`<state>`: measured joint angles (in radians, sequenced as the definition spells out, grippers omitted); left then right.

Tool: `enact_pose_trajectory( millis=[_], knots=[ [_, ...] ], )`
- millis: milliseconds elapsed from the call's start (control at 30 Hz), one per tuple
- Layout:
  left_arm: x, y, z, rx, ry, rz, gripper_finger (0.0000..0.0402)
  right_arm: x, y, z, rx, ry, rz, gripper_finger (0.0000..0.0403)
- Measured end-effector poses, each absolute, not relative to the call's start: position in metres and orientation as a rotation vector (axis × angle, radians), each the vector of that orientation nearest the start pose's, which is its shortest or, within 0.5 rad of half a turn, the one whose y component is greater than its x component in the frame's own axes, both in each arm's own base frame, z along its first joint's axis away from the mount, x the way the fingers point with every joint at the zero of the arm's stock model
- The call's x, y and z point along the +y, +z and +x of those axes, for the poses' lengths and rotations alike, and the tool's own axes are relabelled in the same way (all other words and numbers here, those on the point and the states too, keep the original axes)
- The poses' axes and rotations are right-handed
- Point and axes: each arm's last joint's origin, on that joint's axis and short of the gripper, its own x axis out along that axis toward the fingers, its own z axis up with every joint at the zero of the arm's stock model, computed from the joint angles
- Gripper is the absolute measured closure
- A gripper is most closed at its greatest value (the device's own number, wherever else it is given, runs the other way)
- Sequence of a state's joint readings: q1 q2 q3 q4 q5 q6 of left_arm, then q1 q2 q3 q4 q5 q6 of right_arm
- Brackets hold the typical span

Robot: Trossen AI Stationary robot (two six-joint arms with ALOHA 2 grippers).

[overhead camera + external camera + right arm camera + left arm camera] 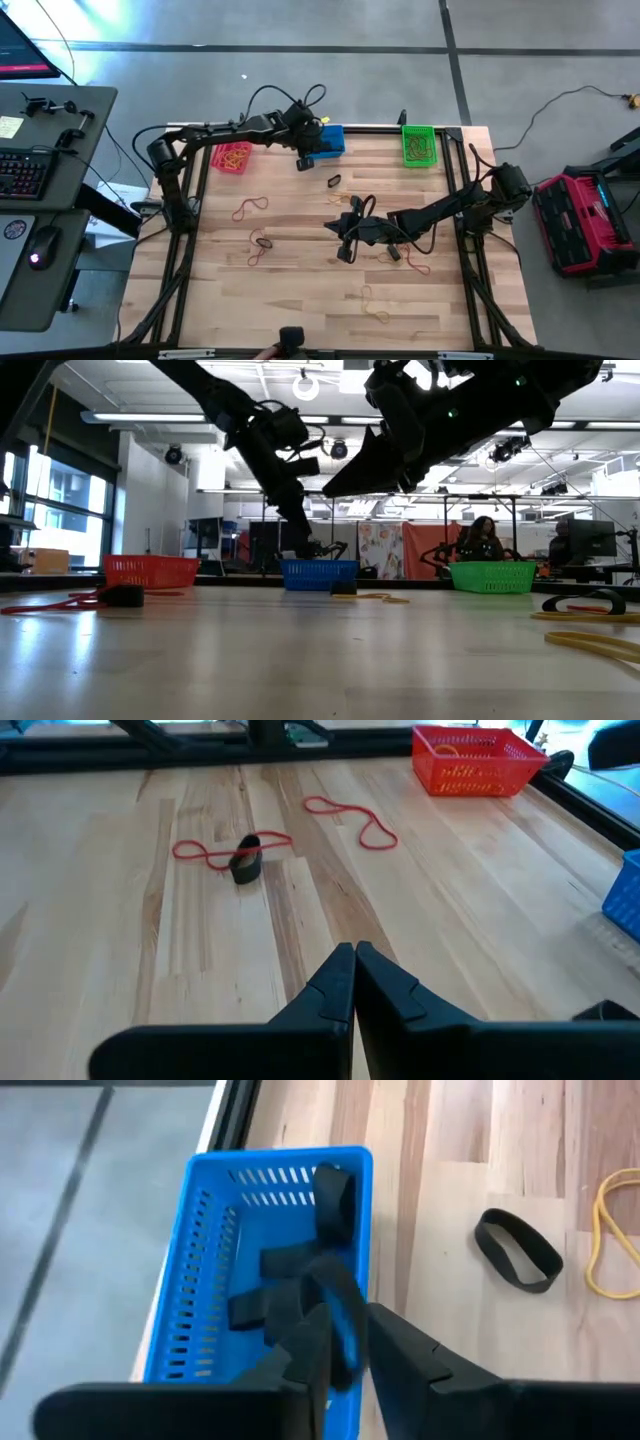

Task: Sort rubber bands into baskets
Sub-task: Put the black rubber band into the blue bin, then put the top yellow rubber band into the red bin

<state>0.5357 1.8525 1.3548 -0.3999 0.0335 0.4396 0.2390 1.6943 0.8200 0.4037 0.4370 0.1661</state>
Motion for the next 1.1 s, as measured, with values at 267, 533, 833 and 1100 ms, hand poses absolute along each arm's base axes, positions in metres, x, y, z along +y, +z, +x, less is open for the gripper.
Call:
enact_pose_trajectory(
  millis=[267,533,833,1100],
  knots=[
    [0.174,0.241,0.343,0.979,0.269,0.304,0.0325,0.066,0.171,0.332,0.454,-0.219,0.066,0.0403],
    [0.158,0.277,0.335,0.836,0.269,0.255,0.0397,0.065,0.171,0.332,0.455,-0.218,0.058,0.0403],
    [0.131,0.281,0.297,0.649,0.344,0.276,0.0401,0.062,0.176,0.338,0.389,-0.172,-0.031,0.0403],
    [0.091,0.267,0.256,0.589,0.291,0.274,0.0401,0.044,0.164,0.351,0.346,-0.077,-0.023,0.0403]
  ],
)
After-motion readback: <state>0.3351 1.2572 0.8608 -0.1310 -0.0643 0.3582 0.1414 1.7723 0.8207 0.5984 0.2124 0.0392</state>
